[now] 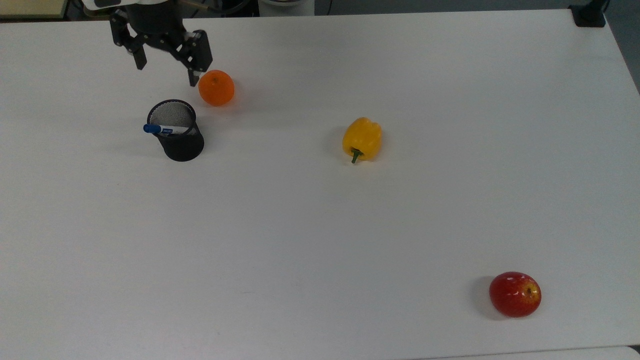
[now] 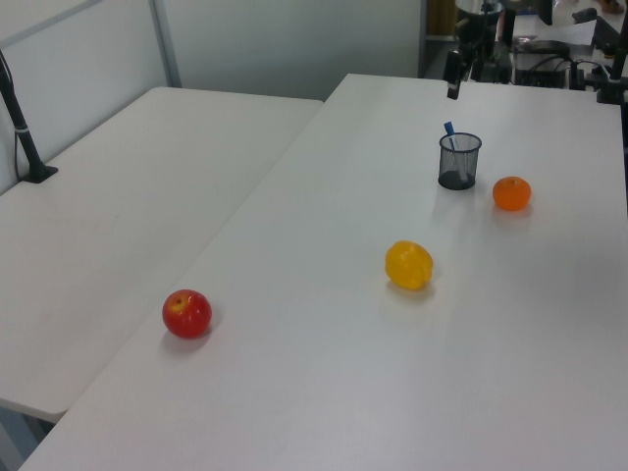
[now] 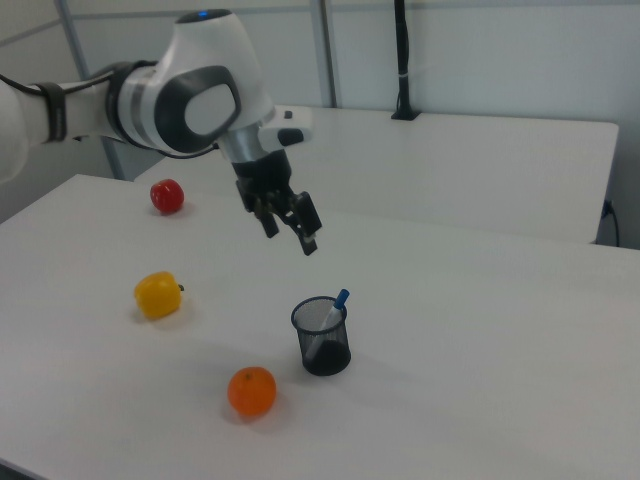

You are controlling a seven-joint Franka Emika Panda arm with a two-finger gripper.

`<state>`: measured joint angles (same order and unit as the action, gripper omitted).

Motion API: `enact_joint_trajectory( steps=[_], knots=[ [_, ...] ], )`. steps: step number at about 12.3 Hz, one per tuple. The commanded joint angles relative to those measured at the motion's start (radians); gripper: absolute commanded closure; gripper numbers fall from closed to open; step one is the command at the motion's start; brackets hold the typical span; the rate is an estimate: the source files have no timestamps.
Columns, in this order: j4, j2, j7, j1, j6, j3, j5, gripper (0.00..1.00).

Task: Take marker pen
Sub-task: 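Move the open gripper over the black mesh pen cup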

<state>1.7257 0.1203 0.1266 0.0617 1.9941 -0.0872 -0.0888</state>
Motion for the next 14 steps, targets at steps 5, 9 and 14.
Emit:
enact_joint_trajectory(
  steps=[5,9,14],
  knots=[
    [0.006,0.110,0.097,0.062,0.186,-0.002,0.004,0.08],
    [0.009,0.177,0.097,0.072,0.255,-0.002,-0.006,0.34],
    [0.015,0.202,0.122,0.066,0.301,-0.002,-0.002,0.63]
  ],
)
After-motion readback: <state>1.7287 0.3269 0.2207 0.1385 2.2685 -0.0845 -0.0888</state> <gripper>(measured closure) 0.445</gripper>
